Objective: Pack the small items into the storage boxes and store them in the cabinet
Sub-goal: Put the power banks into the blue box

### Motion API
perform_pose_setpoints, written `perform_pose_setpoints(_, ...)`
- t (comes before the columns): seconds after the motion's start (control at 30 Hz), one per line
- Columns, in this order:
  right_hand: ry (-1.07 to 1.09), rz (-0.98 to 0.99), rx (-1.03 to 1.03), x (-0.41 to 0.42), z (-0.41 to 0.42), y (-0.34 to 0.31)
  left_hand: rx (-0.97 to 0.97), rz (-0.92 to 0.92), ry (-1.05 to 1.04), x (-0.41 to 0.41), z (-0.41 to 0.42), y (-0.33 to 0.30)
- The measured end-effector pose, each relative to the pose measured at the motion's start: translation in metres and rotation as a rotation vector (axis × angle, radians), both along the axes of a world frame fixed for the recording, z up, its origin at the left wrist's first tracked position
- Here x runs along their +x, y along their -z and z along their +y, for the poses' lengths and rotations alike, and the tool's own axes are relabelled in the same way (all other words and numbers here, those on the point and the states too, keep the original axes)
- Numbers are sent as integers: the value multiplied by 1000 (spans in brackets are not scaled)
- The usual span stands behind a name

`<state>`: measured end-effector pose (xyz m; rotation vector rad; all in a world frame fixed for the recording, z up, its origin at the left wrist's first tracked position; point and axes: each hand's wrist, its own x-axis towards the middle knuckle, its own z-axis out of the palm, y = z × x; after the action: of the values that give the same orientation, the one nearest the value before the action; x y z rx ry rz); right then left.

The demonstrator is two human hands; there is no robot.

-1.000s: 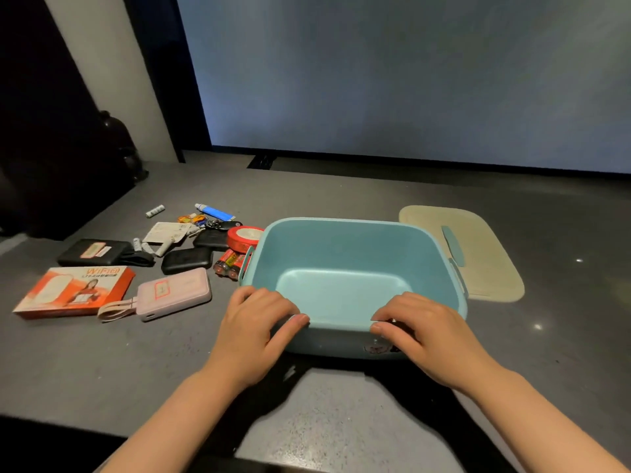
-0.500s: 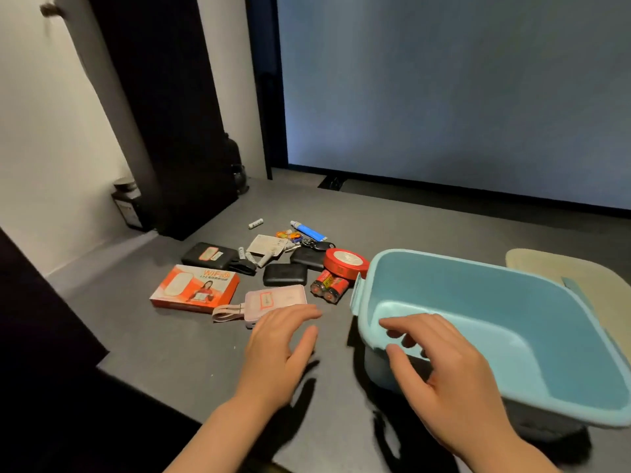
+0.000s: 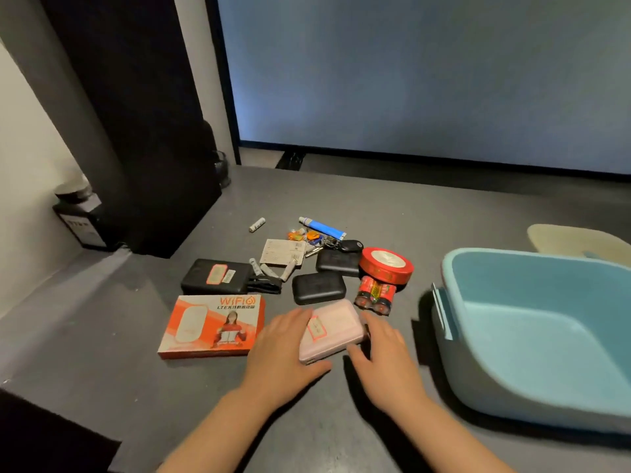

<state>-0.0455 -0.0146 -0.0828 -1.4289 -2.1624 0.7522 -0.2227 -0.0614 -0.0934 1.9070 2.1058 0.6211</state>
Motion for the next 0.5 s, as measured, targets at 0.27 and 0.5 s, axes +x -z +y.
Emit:
perform_pose_setpoints(0.27, -61, 113, -61, -15, 7, 10, 34, -145, 23, -5, -21, -4)
perform_pose_setpoints(0.5, -108, -109, 103, -36, 40, -5, 27, -291, -145, 18, -27, 3)
